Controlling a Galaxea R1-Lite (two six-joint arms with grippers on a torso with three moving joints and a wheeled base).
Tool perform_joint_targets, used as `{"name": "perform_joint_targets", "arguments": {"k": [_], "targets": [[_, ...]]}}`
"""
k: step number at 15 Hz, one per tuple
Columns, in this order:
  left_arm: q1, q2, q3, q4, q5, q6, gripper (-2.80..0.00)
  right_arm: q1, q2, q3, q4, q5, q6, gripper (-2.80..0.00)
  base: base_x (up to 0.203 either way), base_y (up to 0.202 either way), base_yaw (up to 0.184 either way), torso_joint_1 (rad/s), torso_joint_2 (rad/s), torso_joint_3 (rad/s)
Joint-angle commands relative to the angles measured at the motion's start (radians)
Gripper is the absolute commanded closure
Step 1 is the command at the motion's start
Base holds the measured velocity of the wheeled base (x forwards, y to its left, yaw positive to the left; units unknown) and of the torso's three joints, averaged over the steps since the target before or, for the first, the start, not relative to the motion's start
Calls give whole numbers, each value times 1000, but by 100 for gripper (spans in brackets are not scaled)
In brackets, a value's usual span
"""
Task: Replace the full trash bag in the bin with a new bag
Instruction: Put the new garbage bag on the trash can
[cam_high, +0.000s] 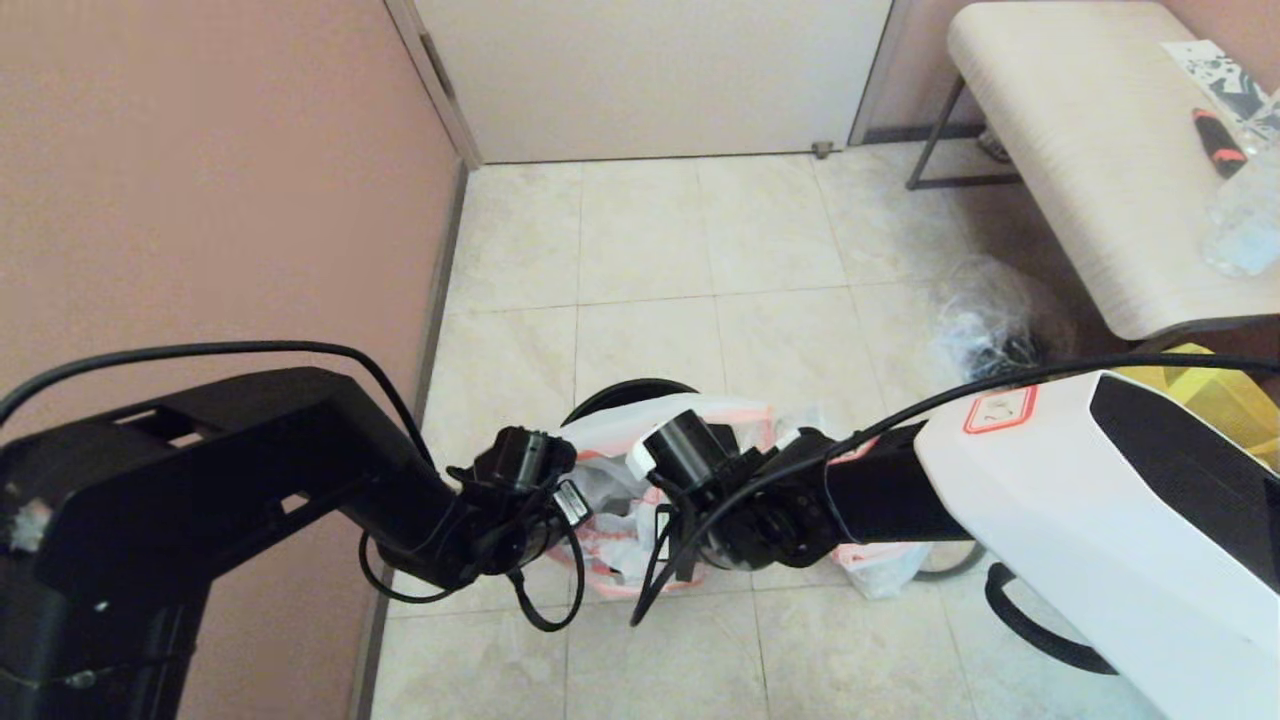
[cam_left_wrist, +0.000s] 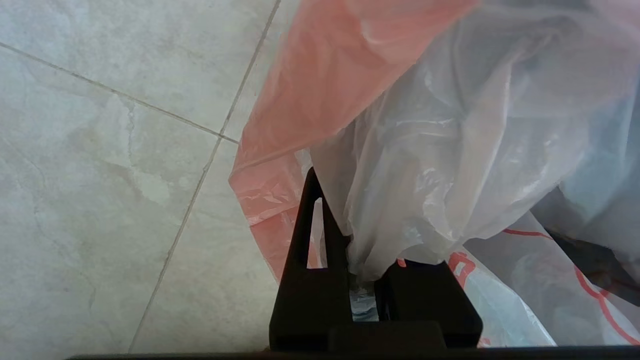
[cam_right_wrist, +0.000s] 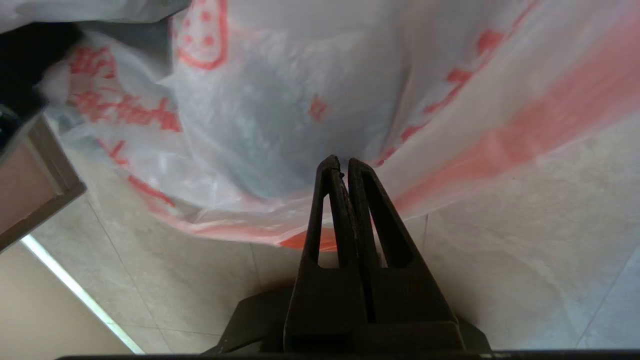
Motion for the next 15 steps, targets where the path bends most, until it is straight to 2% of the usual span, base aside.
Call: {"name": "perform_joint_targets", "arguments": {"k": [1,3,6,9,15], "targets": [[0,-5,3,-2,2,-8,0,-9,-13,5,7,-2,3,0,0,0,0,0,0,0],[0,-21,13,-5,-6,-8,0,-45,-44,39,20,8,4,0,0,0,0,0,0,0],[-2,-78,41,-19,-38,-8,0,-96,-48,52,13,82,-7,0,0,0,0,0,0,0],[-4,-131,80,-23,-77,-8,0,-108,-10,42,-1,103,-20,0,0,0,0,0,0,0],[-3,-91,83,-56,-78,-4,0,-145,65,-20,-5,109,-58,0,0,0,0,0,0,0]]}}
